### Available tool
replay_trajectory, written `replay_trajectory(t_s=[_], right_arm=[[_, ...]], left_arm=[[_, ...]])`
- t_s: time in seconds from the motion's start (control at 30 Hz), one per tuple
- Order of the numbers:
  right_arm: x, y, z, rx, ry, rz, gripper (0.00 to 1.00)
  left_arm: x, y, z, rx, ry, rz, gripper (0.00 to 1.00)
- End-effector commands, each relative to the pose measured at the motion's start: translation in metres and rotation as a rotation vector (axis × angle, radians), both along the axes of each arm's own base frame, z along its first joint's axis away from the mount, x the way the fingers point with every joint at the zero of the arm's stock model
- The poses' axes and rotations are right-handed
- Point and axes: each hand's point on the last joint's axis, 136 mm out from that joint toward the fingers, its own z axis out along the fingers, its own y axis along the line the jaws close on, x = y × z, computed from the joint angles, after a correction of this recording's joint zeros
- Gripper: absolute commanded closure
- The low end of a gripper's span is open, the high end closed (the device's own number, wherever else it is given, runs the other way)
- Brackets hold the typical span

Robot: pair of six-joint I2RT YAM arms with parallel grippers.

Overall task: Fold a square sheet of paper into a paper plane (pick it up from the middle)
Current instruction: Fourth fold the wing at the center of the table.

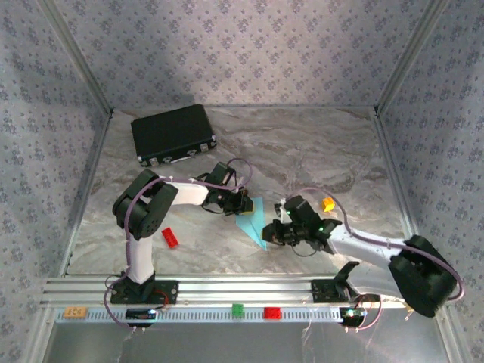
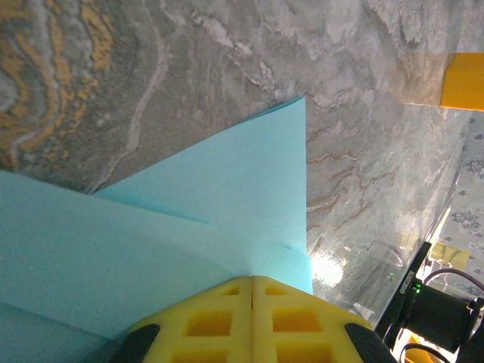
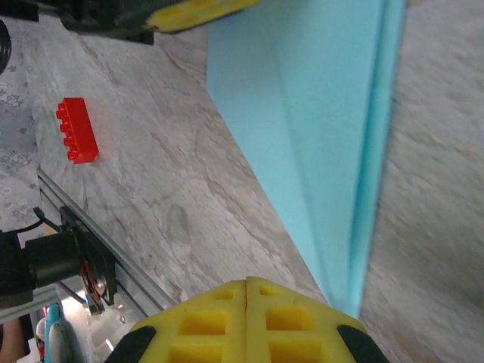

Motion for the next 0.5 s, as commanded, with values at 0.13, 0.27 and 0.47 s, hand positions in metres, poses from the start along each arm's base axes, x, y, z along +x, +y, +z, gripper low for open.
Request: replay_trajectory(t_s=[0.13,0.27,0.47], right_arm=[[-0.009,0.006,-0.034,-0.043,0.077,0.029,0.97],[-0.023,-0.007,-0.052,-0.076,0.117,0.010,0.97],[-0.044,-0.025,-0.062,-0.105,0.146,0.001,0.97]], left_arm=[[-0.004,0.017,-0.030,0.095,0.042,0.028,1.00],[-0.004,0.017,-0.030,0.095,0.042,0.026,1.00],[-0.005,0.018,-0.033,0.102,0.044,0.026,1.00]])
